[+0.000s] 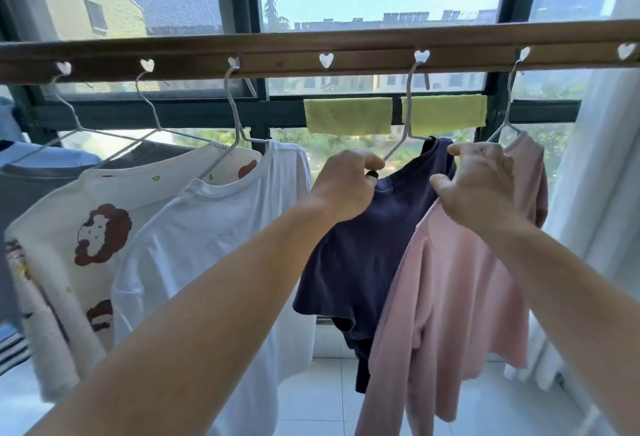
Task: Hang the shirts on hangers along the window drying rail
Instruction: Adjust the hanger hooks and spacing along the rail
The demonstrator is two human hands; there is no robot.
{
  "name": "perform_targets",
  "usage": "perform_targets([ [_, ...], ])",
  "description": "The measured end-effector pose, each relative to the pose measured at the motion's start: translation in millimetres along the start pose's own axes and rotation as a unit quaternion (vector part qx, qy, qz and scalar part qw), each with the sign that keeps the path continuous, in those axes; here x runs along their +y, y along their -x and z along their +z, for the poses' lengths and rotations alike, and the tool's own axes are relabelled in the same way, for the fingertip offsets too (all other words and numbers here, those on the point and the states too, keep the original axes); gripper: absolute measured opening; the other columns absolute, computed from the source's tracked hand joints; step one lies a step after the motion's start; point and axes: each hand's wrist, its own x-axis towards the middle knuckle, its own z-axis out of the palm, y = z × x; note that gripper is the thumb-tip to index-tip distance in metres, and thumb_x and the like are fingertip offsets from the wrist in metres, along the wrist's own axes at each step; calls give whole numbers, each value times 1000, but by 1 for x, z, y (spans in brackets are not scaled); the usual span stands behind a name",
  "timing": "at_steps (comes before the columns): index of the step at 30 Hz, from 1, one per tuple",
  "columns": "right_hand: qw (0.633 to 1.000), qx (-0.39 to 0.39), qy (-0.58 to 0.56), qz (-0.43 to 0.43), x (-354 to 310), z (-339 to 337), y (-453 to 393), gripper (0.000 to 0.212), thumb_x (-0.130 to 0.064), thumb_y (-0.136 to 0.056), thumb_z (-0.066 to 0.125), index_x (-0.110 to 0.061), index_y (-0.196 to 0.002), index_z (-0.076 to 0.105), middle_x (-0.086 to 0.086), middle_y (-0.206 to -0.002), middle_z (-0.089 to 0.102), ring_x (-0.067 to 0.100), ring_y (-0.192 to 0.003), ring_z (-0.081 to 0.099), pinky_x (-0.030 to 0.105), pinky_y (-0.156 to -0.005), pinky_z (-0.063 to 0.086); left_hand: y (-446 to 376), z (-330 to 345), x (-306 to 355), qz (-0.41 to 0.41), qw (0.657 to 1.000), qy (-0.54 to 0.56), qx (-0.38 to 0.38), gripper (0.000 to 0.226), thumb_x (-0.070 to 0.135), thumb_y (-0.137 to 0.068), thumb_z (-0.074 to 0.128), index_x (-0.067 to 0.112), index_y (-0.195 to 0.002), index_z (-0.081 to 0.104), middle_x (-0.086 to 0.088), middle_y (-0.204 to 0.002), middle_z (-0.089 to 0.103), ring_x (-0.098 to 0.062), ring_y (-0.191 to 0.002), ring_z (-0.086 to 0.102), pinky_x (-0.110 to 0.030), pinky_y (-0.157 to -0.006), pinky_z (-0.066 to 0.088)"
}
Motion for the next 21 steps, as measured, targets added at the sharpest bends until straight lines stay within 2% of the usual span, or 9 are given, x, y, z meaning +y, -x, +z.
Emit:
perform_targets([
  [3, 1000, -7, 9, -9, 2, 1, 4, 50, -26, -85, 59, -16, -132, 45, 11, -134, 36, 34, -128, 29, 38, -110, 23, 4, 4, 0, -7, 1000, -5, 3, 32, 7, -91, 49, 18, -118, 63, 1, -120, 64, -16, -105, 59, -17, -86, 41],
  [8, 998, -5, -3, -61, 2, 3, 2, 50, -25, -84, 59, -15, -131, 47, 13, -131, 36, 35, -126, 28, 39, -109, 21, 14, 13, 5, -38, 999, -25, 25, 37, 3, -90, 45, 18, -120, 62, 1, -120, 64, -16, -105, 58, -19, -89, 42],
  [15, 985, -87, -45, -143, 20, 0, -13, 47, -29, -85, 59, -17, -130, 50, 14, -134, 39, 34, -130, 27, 39, -111, 18, 19, 24, 31, -123, 984, -86, 99, 44, -3, -87, 40, 19, -117, 63, -4, -122, 62, -20, -112, 56, -34, -99, 46],
  [21, 973, -130, -61, -183, 37, -10, -17, 45, -30, -86, 58, -19, -129, 51, 13, -134, 40, 34, -131, 27, 38, -111, 17, 25, 34, 55, -172, 969, -106, 140, 31, 0, -87, 43, 15, -111, 57, -10, -111, 61, -24, -100, 58, -40, -91, 49],
])
